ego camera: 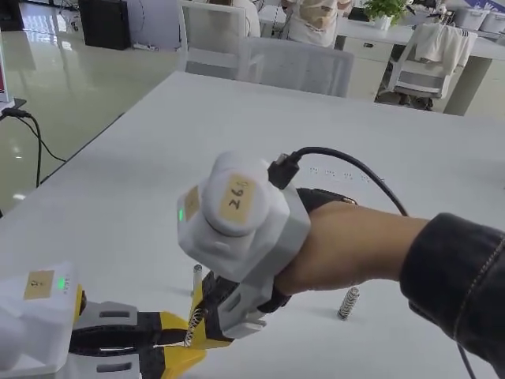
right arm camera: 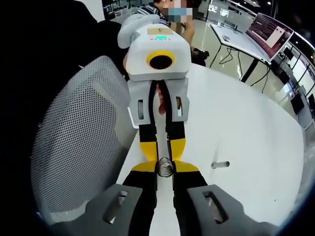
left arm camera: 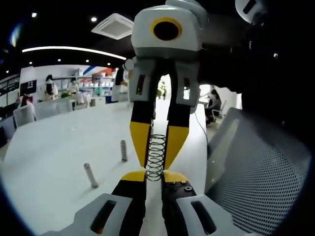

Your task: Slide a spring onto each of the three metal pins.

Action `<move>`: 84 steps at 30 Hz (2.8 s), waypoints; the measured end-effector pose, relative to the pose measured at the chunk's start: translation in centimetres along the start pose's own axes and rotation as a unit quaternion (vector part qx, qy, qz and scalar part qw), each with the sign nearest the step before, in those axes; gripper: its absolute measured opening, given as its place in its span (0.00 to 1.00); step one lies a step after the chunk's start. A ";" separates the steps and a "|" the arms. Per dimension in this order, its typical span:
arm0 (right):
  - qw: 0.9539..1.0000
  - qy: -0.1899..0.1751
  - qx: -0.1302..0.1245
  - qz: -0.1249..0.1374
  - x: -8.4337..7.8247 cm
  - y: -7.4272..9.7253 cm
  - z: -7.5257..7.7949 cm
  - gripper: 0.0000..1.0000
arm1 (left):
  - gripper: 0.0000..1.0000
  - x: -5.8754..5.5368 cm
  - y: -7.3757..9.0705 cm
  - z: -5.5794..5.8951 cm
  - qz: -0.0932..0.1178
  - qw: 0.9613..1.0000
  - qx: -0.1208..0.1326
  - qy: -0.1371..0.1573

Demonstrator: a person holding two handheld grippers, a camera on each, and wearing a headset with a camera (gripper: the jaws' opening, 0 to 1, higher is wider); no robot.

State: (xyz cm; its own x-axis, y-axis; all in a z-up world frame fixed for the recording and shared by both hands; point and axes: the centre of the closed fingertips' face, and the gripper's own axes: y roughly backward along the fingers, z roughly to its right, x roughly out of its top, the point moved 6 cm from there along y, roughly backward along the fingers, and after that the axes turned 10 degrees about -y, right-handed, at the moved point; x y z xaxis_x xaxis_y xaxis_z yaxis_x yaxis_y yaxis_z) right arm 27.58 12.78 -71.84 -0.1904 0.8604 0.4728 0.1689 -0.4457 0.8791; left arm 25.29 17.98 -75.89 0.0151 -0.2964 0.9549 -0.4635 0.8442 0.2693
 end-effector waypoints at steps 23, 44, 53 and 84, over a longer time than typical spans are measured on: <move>1.000 -0.006 -0.018 -0.008 -0.4 0.4 1.6 0.08 | 0.35 -0.9 0.7 -1.0 -0.002 0.999 0.043 0.019; 0.999 -0.018 -0.035 -0.013 -0.8 1.0 3.4 0.08 | 0.53 -2.0 1.8 -2.1 -0.014 0.996 0.085 0.028; 0.999 -0.023 -0.047 -0.014 -0.8 1.4 4.4 0.08 | 0.57 -2.4 2.1 -2.4 -0.020 0.995 0.093 0.023; 0.995 -0.042 -0.084 -0.018 -0.4 1.0 9.9 0.08 | 0.59 -3.3 2.1 -2.1 -0.030 0.995 0.092 0.020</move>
State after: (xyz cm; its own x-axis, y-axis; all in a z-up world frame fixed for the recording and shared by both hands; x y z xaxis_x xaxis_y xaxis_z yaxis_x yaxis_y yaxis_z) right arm 37.38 14.43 -71.70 -0.1106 0.8909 0.4404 -0.0011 -0.4433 0.8964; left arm 26.15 21.64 -78.22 0.0803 -0.3231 0.9430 -0.6153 0.7282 0.3019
